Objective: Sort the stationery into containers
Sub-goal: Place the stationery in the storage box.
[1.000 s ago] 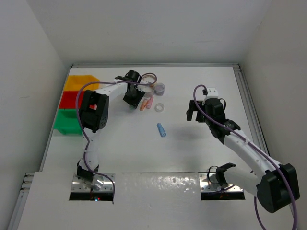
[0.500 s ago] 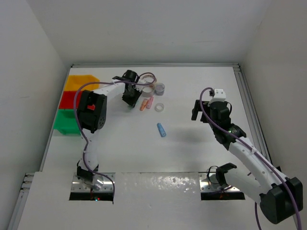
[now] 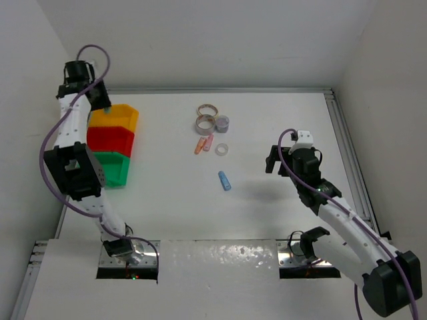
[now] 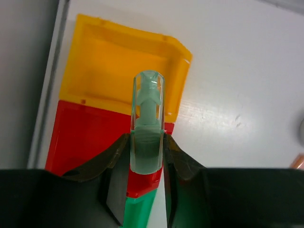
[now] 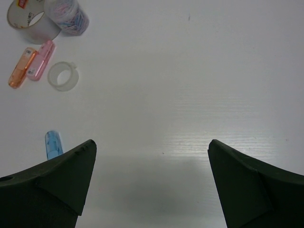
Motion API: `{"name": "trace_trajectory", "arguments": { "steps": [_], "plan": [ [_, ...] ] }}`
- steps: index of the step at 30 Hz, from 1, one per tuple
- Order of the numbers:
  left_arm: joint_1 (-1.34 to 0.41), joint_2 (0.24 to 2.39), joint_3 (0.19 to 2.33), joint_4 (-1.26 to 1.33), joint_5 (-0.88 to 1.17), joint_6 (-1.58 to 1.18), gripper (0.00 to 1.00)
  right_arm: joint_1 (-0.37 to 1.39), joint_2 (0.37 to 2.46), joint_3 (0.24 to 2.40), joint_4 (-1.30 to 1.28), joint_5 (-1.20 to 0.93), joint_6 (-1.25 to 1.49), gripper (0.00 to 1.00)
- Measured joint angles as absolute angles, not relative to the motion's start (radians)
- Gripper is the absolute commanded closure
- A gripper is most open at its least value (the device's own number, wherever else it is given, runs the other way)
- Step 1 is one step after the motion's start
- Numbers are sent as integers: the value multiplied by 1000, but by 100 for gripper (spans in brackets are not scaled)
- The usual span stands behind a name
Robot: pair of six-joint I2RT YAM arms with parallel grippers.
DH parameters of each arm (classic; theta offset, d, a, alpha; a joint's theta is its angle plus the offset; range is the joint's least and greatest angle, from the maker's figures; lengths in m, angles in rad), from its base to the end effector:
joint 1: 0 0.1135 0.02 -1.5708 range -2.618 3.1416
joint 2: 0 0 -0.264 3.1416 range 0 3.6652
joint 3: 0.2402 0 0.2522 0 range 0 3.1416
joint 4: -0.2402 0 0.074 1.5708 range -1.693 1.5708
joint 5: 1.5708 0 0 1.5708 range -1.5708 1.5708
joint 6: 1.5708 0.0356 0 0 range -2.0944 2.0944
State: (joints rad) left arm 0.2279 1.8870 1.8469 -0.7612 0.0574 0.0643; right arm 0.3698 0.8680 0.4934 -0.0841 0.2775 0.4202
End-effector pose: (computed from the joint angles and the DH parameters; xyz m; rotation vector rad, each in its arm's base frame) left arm 0.4149 0.0941 0.3359 -0.1663 2.3658 0.0724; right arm 0.1866 0.0619 0.2332 0.2251 2.0051 0.2216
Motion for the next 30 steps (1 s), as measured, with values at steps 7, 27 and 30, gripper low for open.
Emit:
{"name": "trace_trajectory", "arguments": {
  "steps": [7, 27, 30],
  "plan": [
    [319, 1929, 1838, -735, 117, -282, 100, 370, 932, 494, -61, 242, 447, 3],
    [333, 2154, 1842, -517, 99, -702, 100, 451, 1008, 577, -149, 310, 540, 4],
    [333, 2191, 1842, -494, 90, -704, 74, 462, 1009, 588, -167, 324, 541, 4]
  ]
}}
